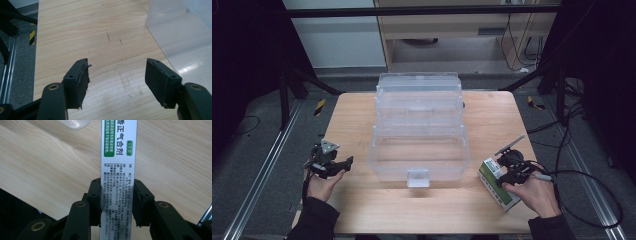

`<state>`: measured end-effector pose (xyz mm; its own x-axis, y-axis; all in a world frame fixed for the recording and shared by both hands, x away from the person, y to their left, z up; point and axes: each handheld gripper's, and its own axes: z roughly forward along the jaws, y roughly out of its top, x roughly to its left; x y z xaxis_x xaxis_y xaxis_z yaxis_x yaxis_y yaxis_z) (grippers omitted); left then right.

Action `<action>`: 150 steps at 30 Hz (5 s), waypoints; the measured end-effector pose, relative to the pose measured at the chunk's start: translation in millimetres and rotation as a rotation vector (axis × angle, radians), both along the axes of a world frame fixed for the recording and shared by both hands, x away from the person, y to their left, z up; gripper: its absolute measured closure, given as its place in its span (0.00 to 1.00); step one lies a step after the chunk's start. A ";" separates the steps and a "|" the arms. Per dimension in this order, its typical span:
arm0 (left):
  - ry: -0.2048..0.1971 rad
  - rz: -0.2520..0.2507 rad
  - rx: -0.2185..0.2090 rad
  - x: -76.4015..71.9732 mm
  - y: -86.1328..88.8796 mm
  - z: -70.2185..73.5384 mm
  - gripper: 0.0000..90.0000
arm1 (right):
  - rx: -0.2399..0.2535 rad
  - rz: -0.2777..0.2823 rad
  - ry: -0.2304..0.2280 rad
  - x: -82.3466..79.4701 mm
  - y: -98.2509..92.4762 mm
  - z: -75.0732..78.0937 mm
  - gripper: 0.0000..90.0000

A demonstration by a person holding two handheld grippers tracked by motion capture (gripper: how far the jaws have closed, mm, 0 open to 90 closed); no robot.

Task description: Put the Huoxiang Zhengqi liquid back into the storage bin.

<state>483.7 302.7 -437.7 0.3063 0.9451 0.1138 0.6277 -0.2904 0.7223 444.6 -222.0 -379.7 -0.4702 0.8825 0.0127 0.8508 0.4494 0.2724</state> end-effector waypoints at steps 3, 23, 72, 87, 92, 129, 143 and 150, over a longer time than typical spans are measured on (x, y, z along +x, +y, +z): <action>0.000 0.001 -0.002 0.0 0.4 0.1 0.39 | 0.015 -0.010 -0.021 1.4 -1.8 5.5 0.71; 0.004 0.002 0.001 0.5 0.6 -1.0 0.39 | 0.088 -0.063 -0.164 10.5 -9.2 50.4 0.71; 0.006 0.007 -0.004 1.2 2.2 -1.8 0.39 | 0.156 0.187 -0.342 48.9 39.9 118.4 0.72; 0.009 0.009 -0.005 1.6 3.3 -2.1 0.39 | 0.204 0.367 -0.338 62.9 61.0 121.7 0.72; 0.009 0.009 -0.004 1.9 3.3 -2.2 0.39 | 0.201 0.407 -0.326 68.2 69.4 119.0 0.72; 0.015 0.004 0.000 3.0 2.6 -3.4 0.38 | 0.148 0.761 -0.247 94.8 105.9 97.9 0.71; 0.017 0.003 0.002 3.5 2.6 -4.4 0.38 | 0.089 0.862 -0.181 93.0 116.0 83.0 0.71; 0.018 0.002 0.003 3.7 2.6 -4.6 0.38 | 0.069 0.913 -0.163 94.8 120.2 75.8 0.71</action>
